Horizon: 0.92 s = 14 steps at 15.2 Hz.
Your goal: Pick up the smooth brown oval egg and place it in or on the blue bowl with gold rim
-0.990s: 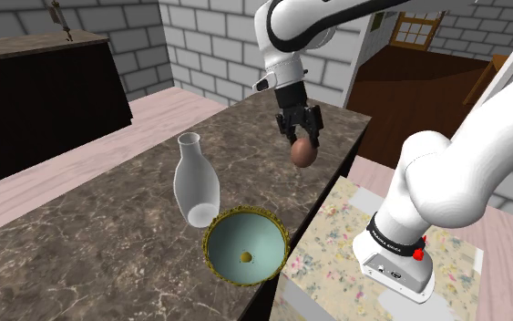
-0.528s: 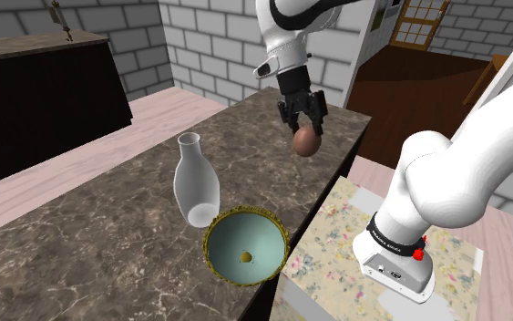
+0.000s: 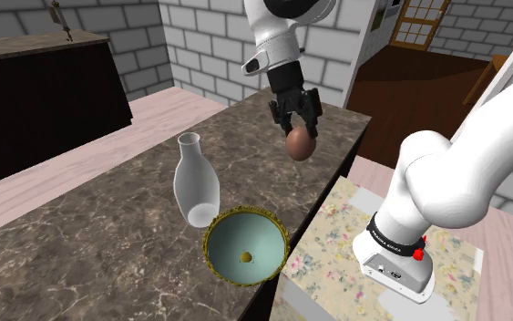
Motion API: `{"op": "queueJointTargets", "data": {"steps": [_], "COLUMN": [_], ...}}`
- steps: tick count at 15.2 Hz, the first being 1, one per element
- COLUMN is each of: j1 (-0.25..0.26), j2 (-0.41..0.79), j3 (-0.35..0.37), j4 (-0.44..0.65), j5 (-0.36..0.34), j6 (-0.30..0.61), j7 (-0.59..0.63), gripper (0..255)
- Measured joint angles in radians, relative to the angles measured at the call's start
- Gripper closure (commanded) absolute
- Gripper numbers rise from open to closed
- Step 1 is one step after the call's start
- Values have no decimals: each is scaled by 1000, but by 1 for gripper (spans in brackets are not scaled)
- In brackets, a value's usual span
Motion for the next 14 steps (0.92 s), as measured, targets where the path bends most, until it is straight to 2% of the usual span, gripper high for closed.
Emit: {"op": "queueJointTargets", "data": {"steps": [8, 14], "j1": [88, 153], "j2": [61, 152], "j3": [130, 221], "j4": [59, 154], "j5": [144, 232], "j6": [44, 85], "j7": [180, 313], "gripper": [255, 255]}}
